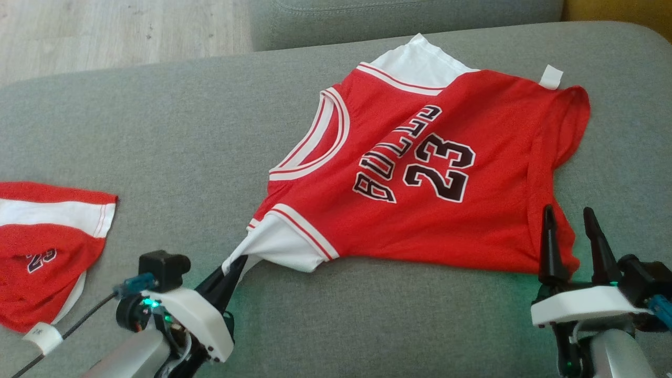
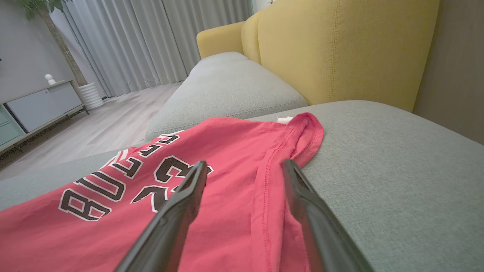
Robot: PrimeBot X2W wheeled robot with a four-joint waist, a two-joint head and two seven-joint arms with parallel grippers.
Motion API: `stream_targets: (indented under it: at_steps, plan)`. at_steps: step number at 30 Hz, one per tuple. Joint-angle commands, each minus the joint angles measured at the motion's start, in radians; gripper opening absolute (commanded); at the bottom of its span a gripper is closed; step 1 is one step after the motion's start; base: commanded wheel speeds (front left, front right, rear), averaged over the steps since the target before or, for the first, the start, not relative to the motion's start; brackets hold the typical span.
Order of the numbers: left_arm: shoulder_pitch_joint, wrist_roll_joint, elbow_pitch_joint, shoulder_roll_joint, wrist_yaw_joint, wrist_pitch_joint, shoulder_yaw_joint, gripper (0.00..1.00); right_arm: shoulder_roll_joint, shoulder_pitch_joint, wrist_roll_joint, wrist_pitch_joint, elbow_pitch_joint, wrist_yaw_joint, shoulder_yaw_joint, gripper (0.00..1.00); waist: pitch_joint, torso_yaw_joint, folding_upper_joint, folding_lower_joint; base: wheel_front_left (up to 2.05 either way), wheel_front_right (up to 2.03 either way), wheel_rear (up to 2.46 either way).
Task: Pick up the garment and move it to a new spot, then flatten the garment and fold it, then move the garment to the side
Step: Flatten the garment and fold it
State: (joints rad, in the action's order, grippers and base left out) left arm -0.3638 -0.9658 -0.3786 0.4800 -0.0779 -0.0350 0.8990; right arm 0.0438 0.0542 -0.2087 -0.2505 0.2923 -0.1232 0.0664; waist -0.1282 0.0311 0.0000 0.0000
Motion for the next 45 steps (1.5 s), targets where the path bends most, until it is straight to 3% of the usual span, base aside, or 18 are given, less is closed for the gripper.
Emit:
stream_targets:
  at_steps: [1, 4, 5, 6, 16, 22, 26, 29, 32, 39, 45]
  plan:
    - [-0.037, -0.017, 0.003, 0.022, 0.008, -0.002, -0.053, 0.0, 0.006, 0.037, -0.003, -0.011, -0.026, -0.008, -0.027, 1.0, 0.0, 0.0, 0.0, 0.0, 0.0, 0.0, 0.0]
    - [-0.037, -0.04, -0.022, 0.01, 0.009, 0.0, -0.064, 0.0, 0.006, 0.034, 0.0, -0.011, -0.023, -0.008, -0.023, 1.0, 0.002, -0.007, 0.0, 0.0, 0.0, 0.0, 0.0]
    - [-0.039, -0.043, -0.03, 0.007, 0.011, -0.005, -0.068, 0.54, 0.006, 0.033, 0.002, -0.011, -0.022, -0.008, -0.021, 1.0, 0.003, -0.01, 0.0, 0.0, 0.0, 0.0, 0.0]
    - [-0.042, -0.043, -0.039, 0.002, 0.019, -0.013, -0.073, 1.0, 0.006, 0.033, 0.005, -0.011, -0.021, -0.008, -0.02, 1.0, 0.004, -0.013, 0.0, 0.0, 0.0, 0.0, 0.0]
    - [-0.087, 0.046, -0.141, -0.03, 0.093, -0.08, -0.053, 1.0, 0.006, 0.042, 0.011, -0.011, -0.016, -0.008, -0.033, 1.0, 0.007, -0.031, 0.0, 0.0, 0.0, 0.0, 0.0]
    - [-0.081, 0.038, -0.159, -0.05, 0.077, -0.184, -0.095, 1.0, 0.006, 0.036, 0.008, -0.011, -0.03, -0.008, -0.032, 1.0, 0.013, -0.035, 0.0, 0.0, 0.0, 0.0, 0.0]
    - [-0.053, 0.052, -0.118, -0.054, 0.072, -0.224, -0.176, 1.0, 0.006, 0.021, 0.029, -0.011, -0.05, -0.008, -0.007, 1.0, 0.019, -0.042, 0.0, 0.0, 0.0, 0.0, 0.0]
    - [-0.01, 0.136, -0.002, -0.086, 0.092, -0.226, -0.341, 1.0, 0.006, 0.011, 0.049, -0.011, -0.071, -0.008, -0.001, 1.0, 0.025, -0.051, 0.0, 0.0, 0.0, 0.0, 0.0]
    - [0.087, 0.267, 0.128, -0.157, 0.099, -0.226, -0.505, 1.0, 0.006, -0.004, 0.037, -0.011, -0.092, -0.008, 0.014, 1.0, 0.03, -0.06, 0.0, 0.0, 0.0, 0.0, 0.0]
    - [0.267, 0.486, 0.202, -0.332, 0.022, -0.227, -0.667, 1.0, 0.006, -0.036, 0.04, -0.011, -0.079, -0.008, 0.011, 1.0, 0.037, -0.073, 0.0, 0.0, 0.0, 0.0, 0.0]
    - [0.284, 0.585, 0.142, -0.368, -0.034, -0.227, -0.692, 1.0, 0.006, -0.026, 0.043, -0.011, -0.068, -0.008, 0.009, 1.0, 0.035, -0.071, 0.0, 0.0, 0.0, 0.0, 0.0]
